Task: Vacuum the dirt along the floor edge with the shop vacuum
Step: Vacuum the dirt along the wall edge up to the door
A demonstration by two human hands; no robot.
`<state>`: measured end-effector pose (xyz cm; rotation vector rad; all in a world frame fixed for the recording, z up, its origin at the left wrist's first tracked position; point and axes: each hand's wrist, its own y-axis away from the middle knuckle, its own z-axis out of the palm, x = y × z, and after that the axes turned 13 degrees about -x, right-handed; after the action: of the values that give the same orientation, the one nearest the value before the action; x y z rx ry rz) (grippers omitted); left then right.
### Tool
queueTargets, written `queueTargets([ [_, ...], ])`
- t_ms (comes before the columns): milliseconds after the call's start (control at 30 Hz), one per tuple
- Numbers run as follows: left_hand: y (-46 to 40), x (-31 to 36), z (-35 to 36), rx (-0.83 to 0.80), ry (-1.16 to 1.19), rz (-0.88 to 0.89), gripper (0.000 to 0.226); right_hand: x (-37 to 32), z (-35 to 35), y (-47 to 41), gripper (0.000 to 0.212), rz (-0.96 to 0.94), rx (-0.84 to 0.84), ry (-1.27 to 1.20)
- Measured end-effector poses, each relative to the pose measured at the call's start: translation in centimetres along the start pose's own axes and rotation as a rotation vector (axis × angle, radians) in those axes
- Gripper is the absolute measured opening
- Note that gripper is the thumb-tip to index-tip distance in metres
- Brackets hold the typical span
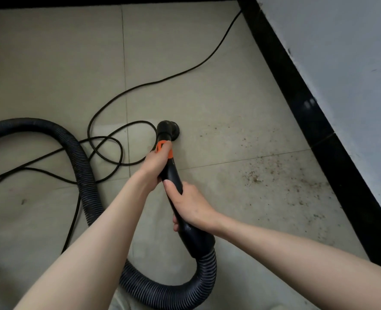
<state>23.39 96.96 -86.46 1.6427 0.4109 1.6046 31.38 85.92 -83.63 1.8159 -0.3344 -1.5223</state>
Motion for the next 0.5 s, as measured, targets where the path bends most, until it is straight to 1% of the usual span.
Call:
queueTargets([
  [100,-0.3,0.2,1.3,-0.066,0.05,0.018,0.031,0.4,-1.9,0.2,0.05,0.006,0.066,0.12],
  [233,-0.9,1.3,3.5,-0.122,0.091,-0.018,0.036,-0.1,-4.4,0.4,0.045,0.03,0.11,0.19],
  [367,-1.5,1.8,5.2,-0.134,0.112,-0.023,0.036,-0.1,-5.7,0.8,0.045,0.069,0.128,0.223],
  [500,-1.9,1.8,6.9,-0.103,0.058,-0.014,0.031,0.2,-6.3,1.9,0.047,0.085,0.132,0.151],
])
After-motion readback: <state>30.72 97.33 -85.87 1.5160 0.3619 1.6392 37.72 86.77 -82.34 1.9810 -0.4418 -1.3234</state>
